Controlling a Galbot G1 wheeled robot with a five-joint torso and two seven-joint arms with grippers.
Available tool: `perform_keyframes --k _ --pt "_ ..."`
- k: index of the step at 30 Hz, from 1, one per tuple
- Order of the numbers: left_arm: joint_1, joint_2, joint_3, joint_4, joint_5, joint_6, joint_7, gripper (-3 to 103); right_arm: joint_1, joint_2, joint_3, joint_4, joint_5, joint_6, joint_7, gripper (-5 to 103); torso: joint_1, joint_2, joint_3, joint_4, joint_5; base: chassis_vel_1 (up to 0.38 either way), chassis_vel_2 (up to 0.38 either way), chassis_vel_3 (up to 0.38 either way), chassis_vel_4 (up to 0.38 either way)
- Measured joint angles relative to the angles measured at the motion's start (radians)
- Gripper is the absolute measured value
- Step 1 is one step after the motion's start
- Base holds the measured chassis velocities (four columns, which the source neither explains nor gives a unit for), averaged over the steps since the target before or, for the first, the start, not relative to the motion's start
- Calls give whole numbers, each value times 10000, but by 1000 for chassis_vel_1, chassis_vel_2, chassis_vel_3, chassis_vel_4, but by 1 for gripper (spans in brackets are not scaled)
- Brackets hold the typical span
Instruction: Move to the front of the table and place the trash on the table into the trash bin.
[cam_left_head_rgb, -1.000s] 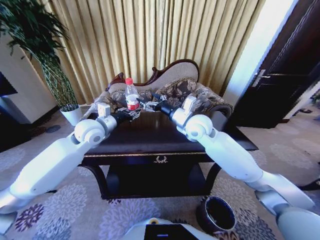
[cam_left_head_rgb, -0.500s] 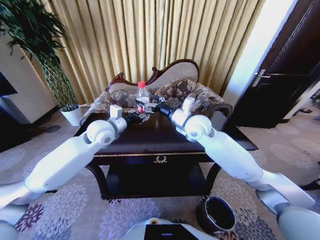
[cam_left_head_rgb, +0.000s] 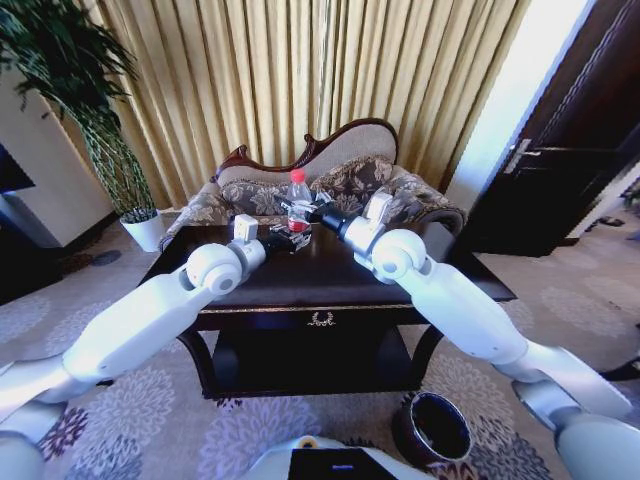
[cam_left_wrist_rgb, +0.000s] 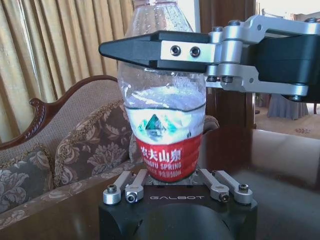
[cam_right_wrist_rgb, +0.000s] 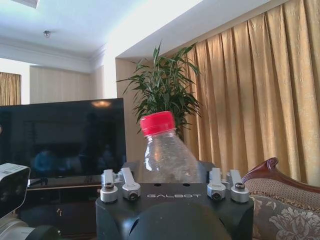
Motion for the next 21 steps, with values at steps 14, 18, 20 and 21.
perform_keyframes --k 14,18,20,21 --pt "-252 -114 250 26 153 -44 119 25 -399 -177 269 268 -39 8 -43 39 0 0 0 0 0 0 0 0 0" --pt "-253 -165 273 77 252 -141 379 36 -464 -281 365 316 -22 6 -62 38 0 0 0 0 0 0 0 0 0" --pt "-250 -181 281 91 273 -187 440 46 -495 -310 409 326 -20 5 -63 37 0 0 0 -1 0 0 0 0 0" --pt "-244 -183 287 93 285 -213 479 46 -513 -319 423 329 -17 2 -63 35 0 0 0 -1 0 0 0 0 0"
